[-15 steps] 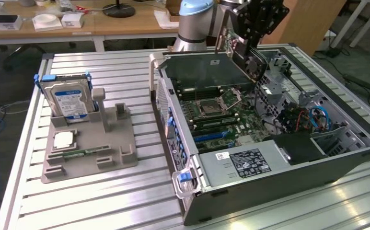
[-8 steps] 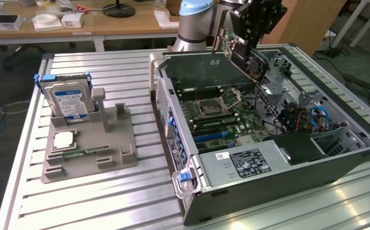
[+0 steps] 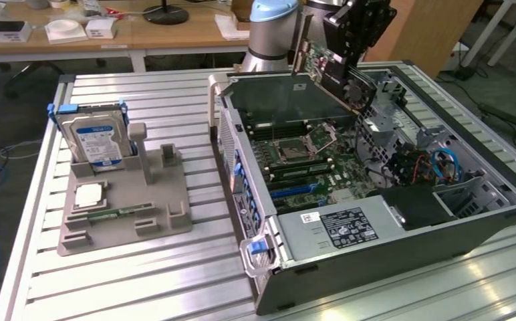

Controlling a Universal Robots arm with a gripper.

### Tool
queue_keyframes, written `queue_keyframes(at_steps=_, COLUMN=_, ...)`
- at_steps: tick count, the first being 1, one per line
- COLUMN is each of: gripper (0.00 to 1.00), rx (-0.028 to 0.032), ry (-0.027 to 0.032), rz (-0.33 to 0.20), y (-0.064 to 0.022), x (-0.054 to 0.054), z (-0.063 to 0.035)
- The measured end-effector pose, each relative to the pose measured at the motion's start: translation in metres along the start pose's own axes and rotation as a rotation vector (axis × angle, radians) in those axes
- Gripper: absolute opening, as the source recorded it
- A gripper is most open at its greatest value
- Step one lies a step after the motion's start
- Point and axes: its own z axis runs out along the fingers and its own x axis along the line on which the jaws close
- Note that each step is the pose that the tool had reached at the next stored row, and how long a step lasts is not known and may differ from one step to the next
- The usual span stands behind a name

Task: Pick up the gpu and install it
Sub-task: 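Insert the gpu into the slot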

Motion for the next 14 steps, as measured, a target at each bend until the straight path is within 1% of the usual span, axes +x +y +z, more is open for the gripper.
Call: queue_keyframes(at_steps=14, gripper=0.26, rx=0.0003, ry=0.0013, rz=-0.171, y=-0.0008, x=0.0012, z=0.0007)
